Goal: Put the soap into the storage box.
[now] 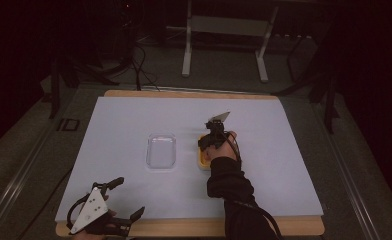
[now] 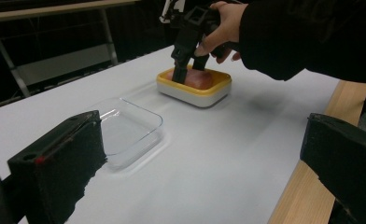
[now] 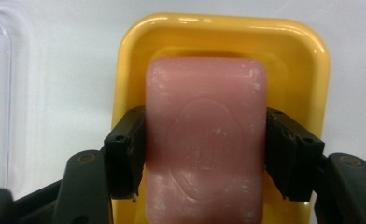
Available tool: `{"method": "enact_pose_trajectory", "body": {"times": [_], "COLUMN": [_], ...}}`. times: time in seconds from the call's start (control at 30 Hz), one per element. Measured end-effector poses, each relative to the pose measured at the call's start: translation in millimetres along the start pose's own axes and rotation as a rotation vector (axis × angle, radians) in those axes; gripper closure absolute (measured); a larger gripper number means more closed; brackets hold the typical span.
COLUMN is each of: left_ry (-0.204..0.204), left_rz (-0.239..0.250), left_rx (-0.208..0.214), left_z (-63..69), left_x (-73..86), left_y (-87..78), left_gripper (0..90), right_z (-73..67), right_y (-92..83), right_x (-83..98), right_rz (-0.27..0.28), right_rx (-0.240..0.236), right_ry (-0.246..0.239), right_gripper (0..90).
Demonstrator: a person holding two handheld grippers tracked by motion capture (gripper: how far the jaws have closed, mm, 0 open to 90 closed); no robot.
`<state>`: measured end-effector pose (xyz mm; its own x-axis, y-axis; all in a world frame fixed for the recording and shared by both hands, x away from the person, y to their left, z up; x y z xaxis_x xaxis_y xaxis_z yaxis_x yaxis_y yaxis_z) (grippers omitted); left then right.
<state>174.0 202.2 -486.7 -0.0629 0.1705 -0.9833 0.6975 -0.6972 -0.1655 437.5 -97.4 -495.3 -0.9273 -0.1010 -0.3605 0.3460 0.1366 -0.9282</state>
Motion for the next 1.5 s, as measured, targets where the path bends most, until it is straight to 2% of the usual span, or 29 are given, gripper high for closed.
{"method": "enact_pose_trajectory", "body": {"times": [0.23, 0.4, 0.5, 0.57, 0.6, 0.67, 0.73, 0.83, 0.9, 0.97, 1.03, 1.07, 1.17, 1.27, 1.5], "left_ry": [-0.002, -0.002, -0.003, -0.002, -0.002, -0.002, 0.000, -0.003, -0.005, -0.005, -0.003, -0.003, -0.005, -0.004, -0.003], "left_rz": [0.003, 0.002, 0.004, 0.002, 0.000, -0.002, -0.004, -0.004, -0.004, -0.004, -0.006, -0.006, -0.008, -0.008, -0.009], "left_rx": [0.001, 0.001, 0.001, 0.002, 0.004, 0.006, 0.007, 0.006, 0.005, 0.005, 0.005, 0.005, 0.005, 0.006, 0.007], "left_z": [-0.2, -0.1, -0.1, -0.2, -0.1, 0.2, 0.3, -0.2, -0.3, -0.3, -0.2, -0.3, -0.3, -0.5, 0.0], "left_x": [-0.2, -0.2, -0.2, 0.0, 0.1, 0.0, 0.2, 0.6, 0.7, 0.7, 0.8, 0.9, 1.1, 1.1, 1.2], "left_y": [-0.2, -0.2, -0.3, 0.1, 0.3, 0.4, 0.6, 0.7, 0.7, 0.8, 0.9, 1.1, 1.6, 1.4, 1.9], "left_gripper": [0.2, 0.2, 0.2, 0.2, 0.2, 0.2, 0.2, 0.2, 0.2, 0.2, 0.2, 0.2, 0.2, 0.2, 0.2], "right_z": [-0.8, -1.6, 0.0, 1.3, 4.9, 7.9, 11.7, 18.4, 22.2, 24.1, 29.9, 31.9, 40.0, 48.5, 66.2], "right_y": [-10.5, -23.9, -30.8, -32.8, -35.5, -37.6, -39.8, -44.6, -47.2, -48.8, -53.3, -54.8, -60.1, -65.8, -72.6], "right_x": [-3.2, -7.2, -8.3, -8.3, -7.1, -5.5, -3.7, -1.1, 1.5, 2.8, 6.6, 7.7, 11.2, 15.0, 28.1], "right_rz": [0.047, 0.087, 0.083, 0.079, 0.060, 0.060, 0.053, 0.061, 0.068, 0.075, 0.079, 0.080, 0.101, 0.111, 0.127], "right_rx": [0.000, 0.004, -0.012, -0.019, -0.049, -0.063, -0.086, -0.094, -0.110, -0.112, -0.151, -0.158, -0.163, -0.186, -0.188], "right_ry": [-0.008, -0.047, -0.098, -0.109, -0.159, -0.201, -0.224, -0.260, -0.286, -0.305, -0.335, -0.346, -0.361, -0.357, -0.374], "right_gripper": [36.3, 36.4, 36.3, 36.3, 35.3, 31.8, 29.6, 25.6, 19.3, 18.3, 12.0, 12.0, 12.0, 12.0, 12.1]}}
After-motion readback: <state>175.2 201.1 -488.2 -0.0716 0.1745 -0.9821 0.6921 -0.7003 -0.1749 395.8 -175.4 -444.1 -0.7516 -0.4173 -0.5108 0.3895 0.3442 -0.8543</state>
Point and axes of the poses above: each handheld gripper's, and its own axes: y roughly forward along the jaws, x roughly out of its underside, z roughly to its right, the point moved 1 cm from there along y, roughly forward along the jaws, and after that the axes turned 5 degrees about z, right-handed, at the moved point
